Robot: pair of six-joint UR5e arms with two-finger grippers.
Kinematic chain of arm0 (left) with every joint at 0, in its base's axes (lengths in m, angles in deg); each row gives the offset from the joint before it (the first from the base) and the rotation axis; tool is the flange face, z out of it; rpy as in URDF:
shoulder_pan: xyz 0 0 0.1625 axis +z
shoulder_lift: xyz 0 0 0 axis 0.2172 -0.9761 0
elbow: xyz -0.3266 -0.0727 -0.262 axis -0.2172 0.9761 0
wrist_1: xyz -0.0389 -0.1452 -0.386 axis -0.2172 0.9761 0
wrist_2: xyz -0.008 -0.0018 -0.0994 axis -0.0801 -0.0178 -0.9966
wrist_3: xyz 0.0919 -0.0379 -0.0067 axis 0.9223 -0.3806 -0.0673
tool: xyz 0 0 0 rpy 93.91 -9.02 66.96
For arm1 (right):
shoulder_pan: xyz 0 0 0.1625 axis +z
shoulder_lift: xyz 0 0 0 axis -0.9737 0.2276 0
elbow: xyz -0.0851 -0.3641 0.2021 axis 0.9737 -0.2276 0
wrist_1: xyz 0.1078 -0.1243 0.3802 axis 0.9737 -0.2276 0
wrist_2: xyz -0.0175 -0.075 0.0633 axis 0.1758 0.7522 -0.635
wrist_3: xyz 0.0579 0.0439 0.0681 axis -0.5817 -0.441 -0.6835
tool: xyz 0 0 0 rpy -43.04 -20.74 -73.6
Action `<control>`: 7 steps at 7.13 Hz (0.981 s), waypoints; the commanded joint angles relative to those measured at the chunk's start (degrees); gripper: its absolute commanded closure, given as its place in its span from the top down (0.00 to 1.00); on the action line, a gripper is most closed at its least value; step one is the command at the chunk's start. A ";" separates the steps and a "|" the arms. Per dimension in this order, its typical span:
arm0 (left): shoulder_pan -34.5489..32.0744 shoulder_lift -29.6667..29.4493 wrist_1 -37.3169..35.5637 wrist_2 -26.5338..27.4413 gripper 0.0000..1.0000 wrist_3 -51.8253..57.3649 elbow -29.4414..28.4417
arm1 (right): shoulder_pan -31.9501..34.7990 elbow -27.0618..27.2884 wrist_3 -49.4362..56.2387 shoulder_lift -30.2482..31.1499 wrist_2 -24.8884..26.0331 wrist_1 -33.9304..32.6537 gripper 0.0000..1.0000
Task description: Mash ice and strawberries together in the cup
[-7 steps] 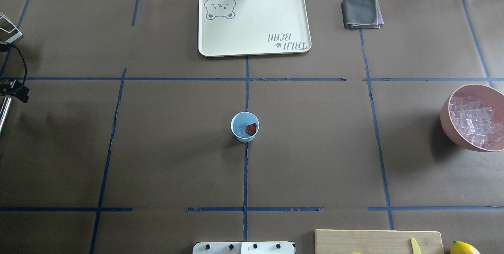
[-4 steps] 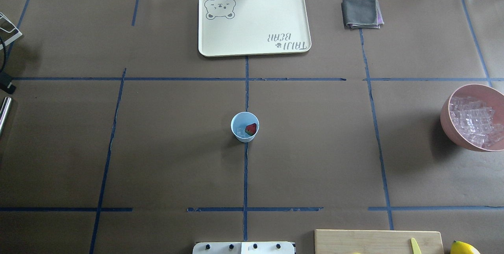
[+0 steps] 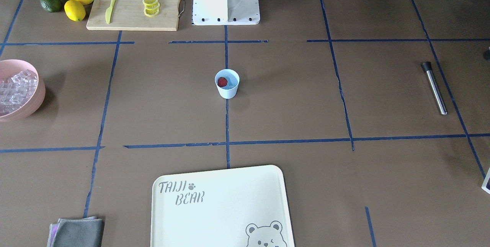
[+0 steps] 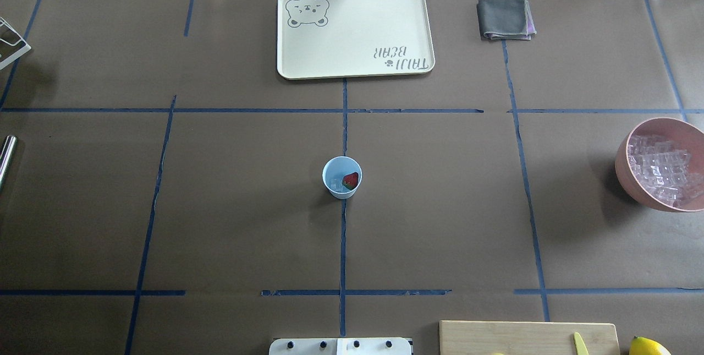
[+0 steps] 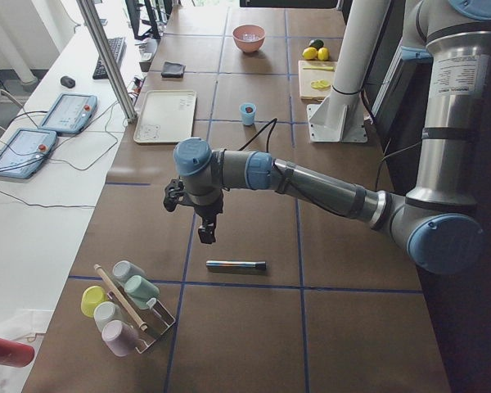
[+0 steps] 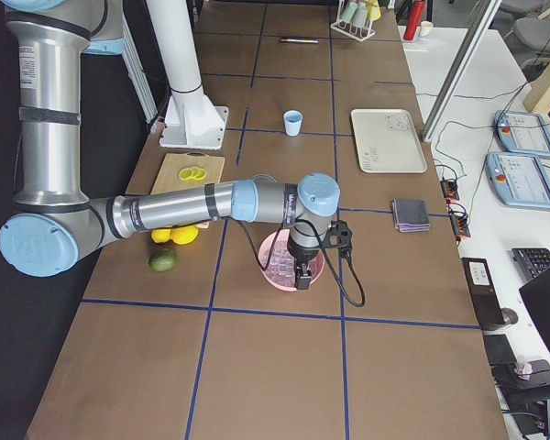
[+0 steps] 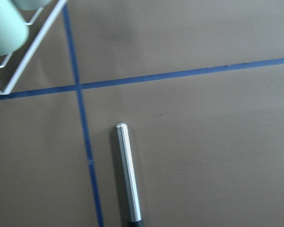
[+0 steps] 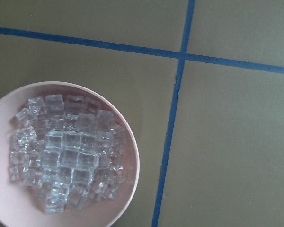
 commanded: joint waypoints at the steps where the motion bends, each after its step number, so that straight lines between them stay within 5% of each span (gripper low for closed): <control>1: -2.15 0.40 0.31 -0.24 1.00 4.01 -5.17 | 3.53 -2.04 2.21 1.41 -0.07 0.11 1.00; 4: -2.15 0.15 0.31 -0.06 1.00 -0.53 -4.58 | 5.99 -1.69 2.21 1.95 -0.33 0.11 1.00; 7: -2.06 3.91 1.71 0.29 1.00 -0.04 2.35 | 6.09 0.14 2.30 2.56 -0.15 0.55 1.00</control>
